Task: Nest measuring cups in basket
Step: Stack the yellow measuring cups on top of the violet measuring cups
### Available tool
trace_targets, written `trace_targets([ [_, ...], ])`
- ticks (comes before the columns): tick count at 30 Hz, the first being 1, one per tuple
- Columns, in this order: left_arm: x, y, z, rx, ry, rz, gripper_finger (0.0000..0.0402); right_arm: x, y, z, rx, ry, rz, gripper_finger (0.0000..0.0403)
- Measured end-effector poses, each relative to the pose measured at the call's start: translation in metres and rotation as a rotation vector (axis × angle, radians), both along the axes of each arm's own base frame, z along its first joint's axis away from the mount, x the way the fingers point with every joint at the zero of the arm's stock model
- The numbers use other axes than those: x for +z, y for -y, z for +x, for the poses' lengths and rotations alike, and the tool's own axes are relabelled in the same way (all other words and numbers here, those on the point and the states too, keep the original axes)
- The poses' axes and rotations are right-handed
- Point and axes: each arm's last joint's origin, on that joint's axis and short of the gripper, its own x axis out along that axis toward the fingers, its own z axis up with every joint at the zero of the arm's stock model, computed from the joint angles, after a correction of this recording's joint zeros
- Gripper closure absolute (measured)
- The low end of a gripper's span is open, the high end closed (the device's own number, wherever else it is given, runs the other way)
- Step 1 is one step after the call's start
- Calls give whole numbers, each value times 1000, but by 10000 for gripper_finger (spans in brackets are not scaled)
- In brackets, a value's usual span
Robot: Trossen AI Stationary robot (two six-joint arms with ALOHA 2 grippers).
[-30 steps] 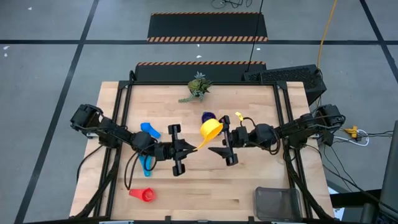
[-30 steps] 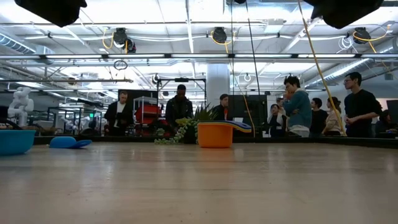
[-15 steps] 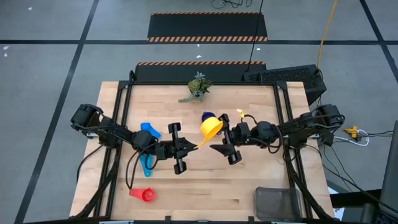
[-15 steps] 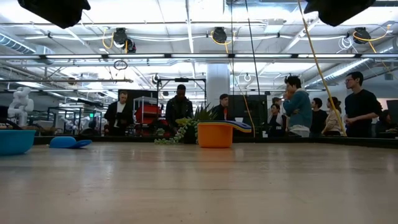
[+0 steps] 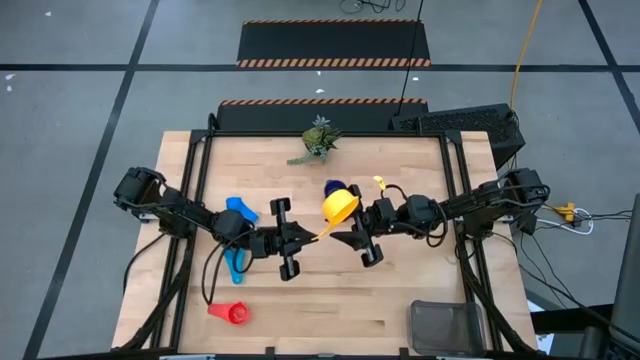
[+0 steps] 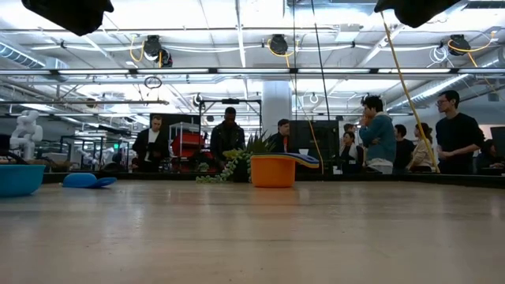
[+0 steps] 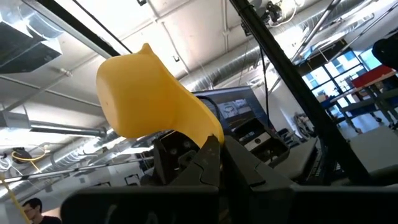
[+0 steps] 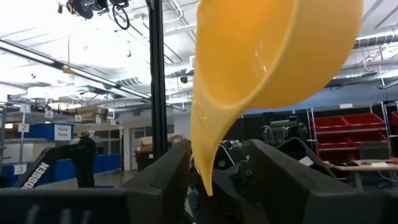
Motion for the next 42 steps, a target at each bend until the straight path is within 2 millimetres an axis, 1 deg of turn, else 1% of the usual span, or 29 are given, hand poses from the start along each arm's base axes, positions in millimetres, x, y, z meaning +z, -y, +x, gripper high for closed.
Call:
trace_targets([
  [3,0,-2,1,4,-4,-4,401,0,0,0,0,-3,0,291],
  [9,-2,-8,4,5,-31,-27,401,-1,0,0,0,-3,-10,383],
  [10,-3,-9,4,5,-37,-28,400,-1,0,0,-1,-3,-14,392],
  [12,-4,-10,5,0,-50,-31,392,-1,0,1,-3,-7,-17,394],
  [15,-6,-12,7,13,-77,-40,367,-2,0,1,-7,-23,-10,397],
  [17,-8,-12,8,46,-104,-57,342,-4,1,2,-9,-44,-7,400],
  [21,-10,-6,7,116,-143,-121,284,-5,0,3,-1,-92,-1,401],
  [25,-2,0,-1,163,-184,-145,231,-3,1,-1,7,-167,4,402],
  [28,10,0,-11,165,-257,-176,207,0,2,-5,14,-233,11,402],
  [31,21,-1,-23,139,-336,-212,199,6,3,-12,14,-279,7,402],
  [35,30,0,-38,115,-413,-231,205,9,4,-21,23,-365,20,402],
  [38,33,3,-46,108,-453,-219,215,8,5,-26,30,-447,35,402],
  [42,32,8,-48,121,-468,-182,227,-1,5,-29,41,-575,62,403],
])
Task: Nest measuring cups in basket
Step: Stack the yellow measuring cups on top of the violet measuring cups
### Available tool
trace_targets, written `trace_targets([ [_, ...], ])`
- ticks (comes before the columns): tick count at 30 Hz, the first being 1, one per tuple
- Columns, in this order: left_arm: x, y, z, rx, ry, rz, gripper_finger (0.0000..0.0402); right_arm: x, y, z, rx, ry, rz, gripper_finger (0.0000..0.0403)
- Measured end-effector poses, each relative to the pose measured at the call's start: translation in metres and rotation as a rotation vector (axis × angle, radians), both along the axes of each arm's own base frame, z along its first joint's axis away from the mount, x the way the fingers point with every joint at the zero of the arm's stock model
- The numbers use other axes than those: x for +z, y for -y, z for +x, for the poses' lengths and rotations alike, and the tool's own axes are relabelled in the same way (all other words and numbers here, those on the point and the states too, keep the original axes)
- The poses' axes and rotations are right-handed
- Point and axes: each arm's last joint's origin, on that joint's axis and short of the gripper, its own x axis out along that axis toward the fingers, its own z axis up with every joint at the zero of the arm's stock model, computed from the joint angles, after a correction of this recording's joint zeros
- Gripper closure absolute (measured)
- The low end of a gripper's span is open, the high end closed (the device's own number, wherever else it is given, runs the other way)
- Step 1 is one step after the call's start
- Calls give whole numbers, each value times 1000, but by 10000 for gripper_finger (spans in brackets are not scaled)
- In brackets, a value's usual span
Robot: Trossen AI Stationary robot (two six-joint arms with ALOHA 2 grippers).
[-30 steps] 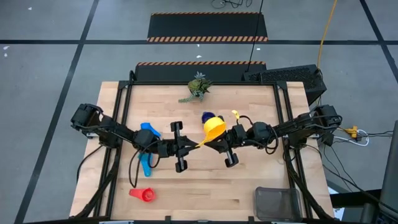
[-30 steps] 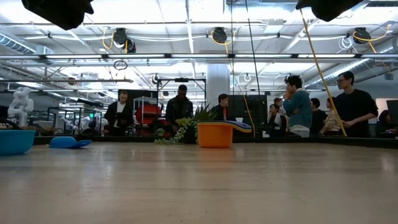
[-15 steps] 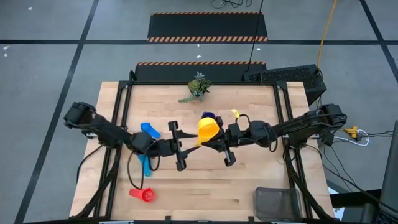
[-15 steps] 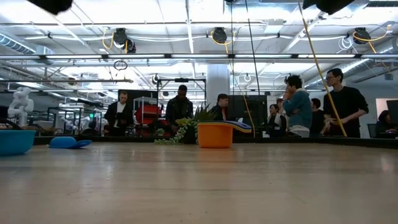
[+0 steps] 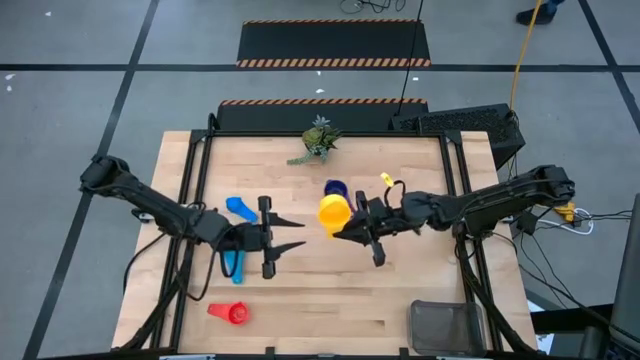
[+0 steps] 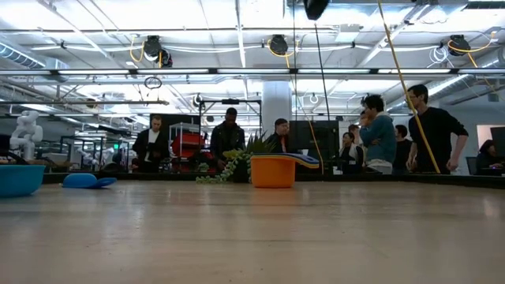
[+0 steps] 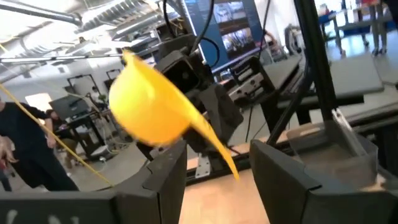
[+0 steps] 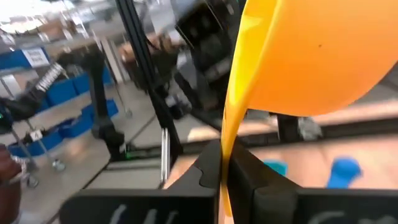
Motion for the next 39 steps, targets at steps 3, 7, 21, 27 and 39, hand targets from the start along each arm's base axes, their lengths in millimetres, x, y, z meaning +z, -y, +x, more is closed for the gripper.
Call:
trace_targets([
  [3,0,3,-2,19,0,32,231,-7,-1,0,25,-77,27,403],
  [7,0,6,-3,15,-3,39,231,-13,-3,1,74,-136,71,403],
  [21,13,24,-6,23,-102,126,231,-29,-7,-5,230,-358,196,403],
  [27,9,26,-3,25,-127,174,231,-33,-10,-8,345,-415,257,403],
  [39,-21,40,20,37,-174,564,231,-64,-12,-24,539,-587,402,403],
])
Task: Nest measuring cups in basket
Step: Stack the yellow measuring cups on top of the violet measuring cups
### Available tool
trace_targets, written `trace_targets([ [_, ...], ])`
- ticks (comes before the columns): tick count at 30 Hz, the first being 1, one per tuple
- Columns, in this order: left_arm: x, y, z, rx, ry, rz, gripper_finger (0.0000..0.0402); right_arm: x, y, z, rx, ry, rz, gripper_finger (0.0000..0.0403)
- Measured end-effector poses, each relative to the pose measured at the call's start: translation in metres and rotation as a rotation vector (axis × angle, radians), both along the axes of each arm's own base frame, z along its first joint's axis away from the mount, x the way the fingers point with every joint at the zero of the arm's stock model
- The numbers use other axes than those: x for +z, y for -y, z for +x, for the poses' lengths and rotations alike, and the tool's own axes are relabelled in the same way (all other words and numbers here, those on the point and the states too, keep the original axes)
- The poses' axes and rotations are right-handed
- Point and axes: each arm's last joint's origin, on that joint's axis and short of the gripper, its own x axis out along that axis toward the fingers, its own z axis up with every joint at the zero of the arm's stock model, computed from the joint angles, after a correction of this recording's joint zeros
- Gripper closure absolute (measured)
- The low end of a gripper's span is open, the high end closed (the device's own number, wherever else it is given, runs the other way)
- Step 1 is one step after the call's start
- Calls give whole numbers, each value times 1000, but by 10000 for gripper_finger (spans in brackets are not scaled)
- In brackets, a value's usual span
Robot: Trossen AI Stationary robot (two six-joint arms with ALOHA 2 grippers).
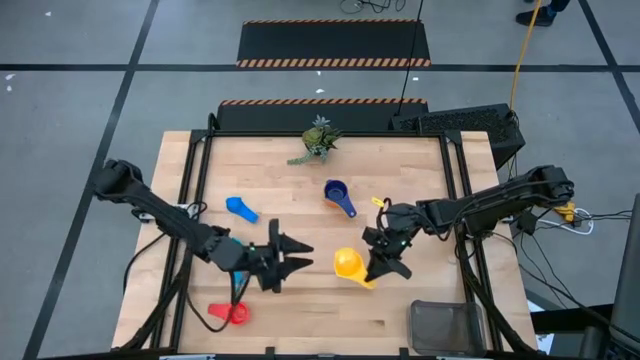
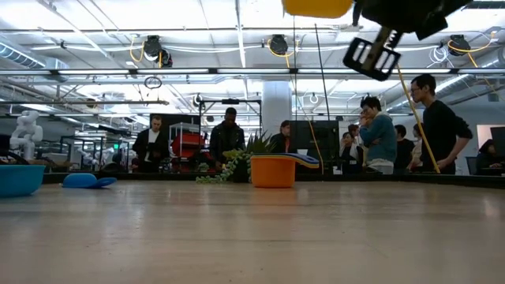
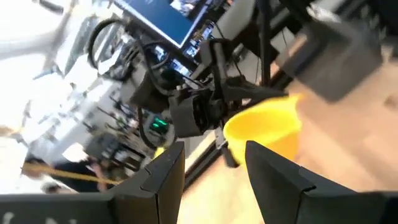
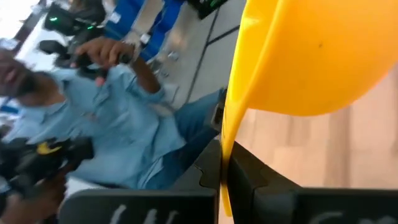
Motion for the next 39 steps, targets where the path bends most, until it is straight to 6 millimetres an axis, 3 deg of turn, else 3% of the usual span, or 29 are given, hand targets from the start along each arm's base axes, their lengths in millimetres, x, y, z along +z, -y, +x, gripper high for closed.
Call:
trace_targets([
  [7,-19,6,17,-2,19,294,231,-12,-1,-11,126,52,114,403],
  [16,-24,3,26,-117,45,335,231,-26,-2,-15,192,70,191,403],
  [29,-36,11,23,-322,-38,410,231,-61,-11,32,340,116,285,403],
  [39,-39,10,23,-399,-65,390,231,-64,-21,81,427,171,281,403],
])
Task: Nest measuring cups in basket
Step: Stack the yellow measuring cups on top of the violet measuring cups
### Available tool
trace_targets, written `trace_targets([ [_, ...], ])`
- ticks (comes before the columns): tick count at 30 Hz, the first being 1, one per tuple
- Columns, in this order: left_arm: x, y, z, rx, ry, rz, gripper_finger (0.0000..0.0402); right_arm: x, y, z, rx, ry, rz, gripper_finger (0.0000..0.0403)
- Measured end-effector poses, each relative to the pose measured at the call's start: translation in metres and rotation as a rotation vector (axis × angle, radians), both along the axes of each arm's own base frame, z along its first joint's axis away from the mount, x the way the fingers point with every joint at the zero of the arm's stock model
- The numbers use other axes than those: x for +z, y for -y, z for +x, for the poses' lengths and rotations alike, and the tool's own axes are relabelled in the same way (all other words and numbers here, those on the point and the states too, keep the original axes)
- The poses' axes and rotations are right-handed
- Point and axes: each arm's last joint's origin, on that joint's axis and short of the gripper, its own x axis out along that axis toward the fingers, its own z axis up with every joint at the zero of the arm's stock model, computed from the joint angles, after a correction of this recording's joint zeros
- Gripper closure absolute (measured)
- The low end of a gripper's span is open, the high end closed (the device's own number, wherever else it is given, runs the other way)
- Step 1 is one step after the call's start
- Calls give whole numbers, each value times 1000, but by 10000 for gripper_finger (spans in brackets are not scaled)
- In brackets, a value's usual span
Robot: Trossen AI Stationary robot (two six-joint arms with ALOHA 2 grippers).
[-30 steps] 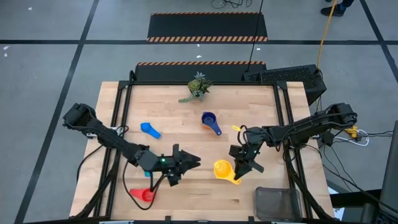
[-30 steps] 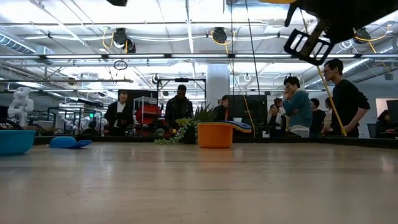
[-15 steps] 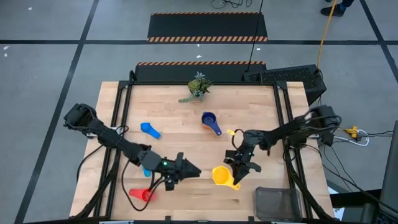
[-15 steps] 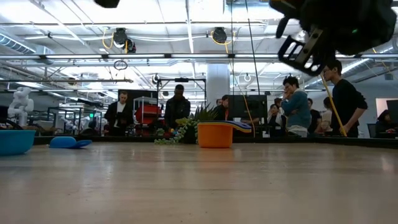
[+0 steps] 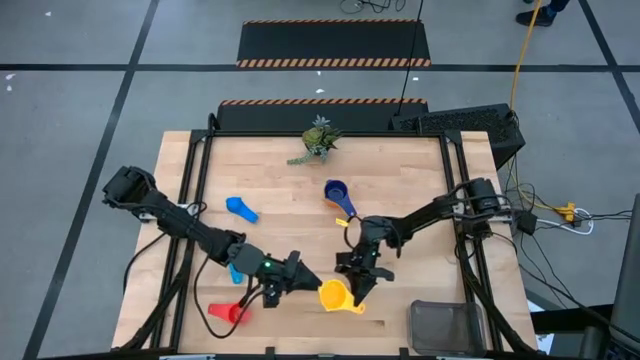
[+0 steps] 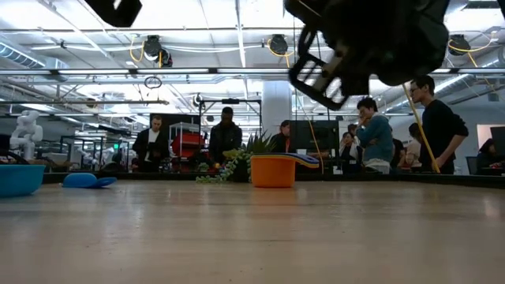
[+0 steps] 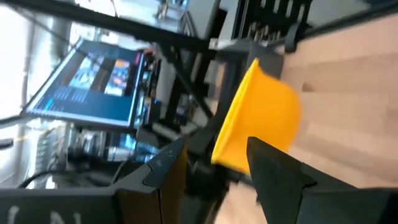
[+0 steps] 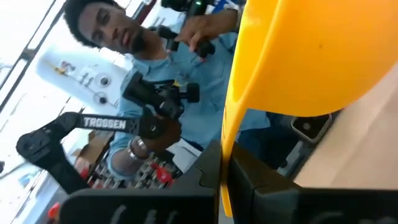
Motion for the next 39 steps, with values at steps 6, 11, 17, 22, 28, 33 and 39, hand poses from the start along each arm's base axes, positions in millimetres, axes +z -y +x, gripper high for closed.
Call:
trace_targets([
  [6,-1,2,-1,-38,-4,22,232,3,-5,17,36,46,-3,403],
  [11,-1,3,-2,-38,-4,25,233,2,-5,20,43,48,-4,403],
  [17,-4,2,-2,-37,-28,42,283,1,-5,20,34,36,-5,403],
  [22,-5,1,-2,-28,-43,53,336,-2,-8,20,29,-7,-12,403],
  [28,-5,1,-2,-28,-41,61,353,-3,-8,20,29,-21,-12,403],
  [33,-7,0,-2,-29,-50,77,360,-3,-8,20,29,-28,-12,403],
  [39,-7,0,-2,-29,-51,75,393,-3,-8,20,30,-33,-11,403],
])
